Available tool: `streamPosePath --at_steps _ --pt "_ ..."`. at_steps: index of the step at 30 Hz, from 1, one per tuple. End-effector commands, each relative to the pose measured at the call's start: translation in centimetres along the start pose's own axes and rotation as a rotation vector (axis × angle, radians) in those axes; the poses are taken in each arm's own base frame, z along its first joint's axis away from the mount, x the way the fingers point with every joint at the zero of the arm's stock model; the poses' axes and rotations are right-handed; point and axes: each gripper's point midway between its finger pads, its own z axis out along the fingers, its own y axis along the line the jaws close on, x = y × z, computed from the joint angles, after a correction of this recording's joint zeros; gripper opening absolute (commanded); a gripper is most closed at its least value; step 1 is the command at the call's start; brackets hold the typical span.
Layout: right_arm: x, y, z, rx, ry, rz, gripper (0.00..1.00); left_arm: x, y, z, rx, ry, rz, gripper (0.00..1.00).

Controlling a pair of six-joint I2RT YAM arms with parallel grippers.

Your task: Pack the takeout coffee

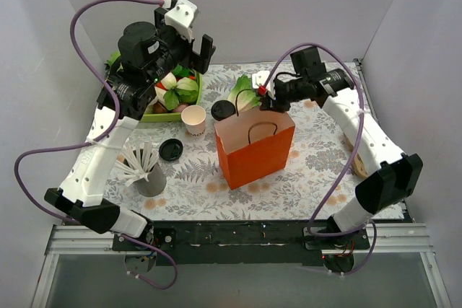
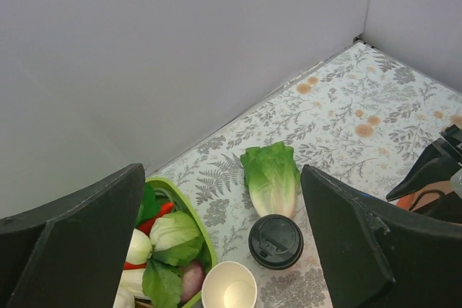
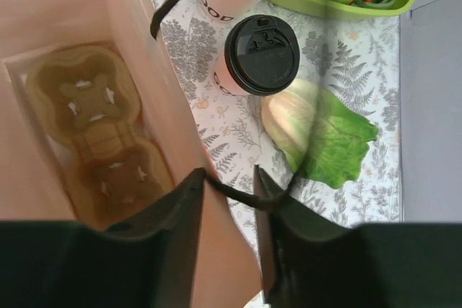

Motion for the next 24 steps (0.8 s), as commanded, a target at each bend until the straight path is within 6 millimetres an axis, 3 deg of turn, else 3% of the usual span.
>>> streamPosePath --at_steps 1,3,4,6,7,8,9,12,13,14,18,24 --pt "-2.4 1.3 -2.5 -0.131 -0.009 -0.008 0.24 -1.7 1.3 -1.6 -0.049 -0.034 0.05 0.91" --pt "-2.9 1.5 -2.9 -0.147 -0.006 0.011 0.14 -1.5 1.4 -2.1 -0.053 -0.03 0.052 0.91" --pt "-3.2 1.3 -3.2 -0.13 -0.008 0.007 0.03 -0.2 1.3 -1.9 -0.054 0.002 0.054 0.91" --pt "-4.5 0.9 -5.0 -0.025 -0.02 0.004 0.01 0.6 1.5 -2.0 -0.07 0.015 0.061 0.91" --pt "-3.4 0.6 -4.0 0.022 -0.031 -0.006 0.01 1.0 1.5 -2.0 -0.069 0.021 0.069 0.91" --pt "-5.3 0.9 -6.3 0.118 -0.073 -0.073 0.01 2.2 2.0 -1.8 -0.1 0.047 0.072 0.91" --pt "-5.3 1.2 -6.8 0.167 -0.078 -0.106 0.01 2.6 1.9 -1.7 -0.101 0.054 0.074 0.91" --pt "-3.7 4.6 -7.1 0.253 -0.092 -0.197 0.01 4.8 1.2 -1.1 -0.078 0.094 0.039 0.91" --pt "-4.1 6.0 -8.1 0.273 -0.107 -0.256 0.01 5.6 1.0 -0.9 -0.069 0.115 0.025 0.9" --pt "-2.4 7.6 -7.2 0.236 -0.089 -0.237 0.01 6.7 0.6 -0.5 -0.062 0.142 -0.001 0.91" --pt "-1.9 11.2 -7.6 0.179 -0.108 -0.253 0.01 9.2 -0.7 0.4 -0.008 0.202 -0.038 0.9" --pt "-2.9 11.9 -8.5 0.182 -0.14 -0.272 0.01 11.7 -1.3 2.2 0.013 0.264 -0.059 0.9"
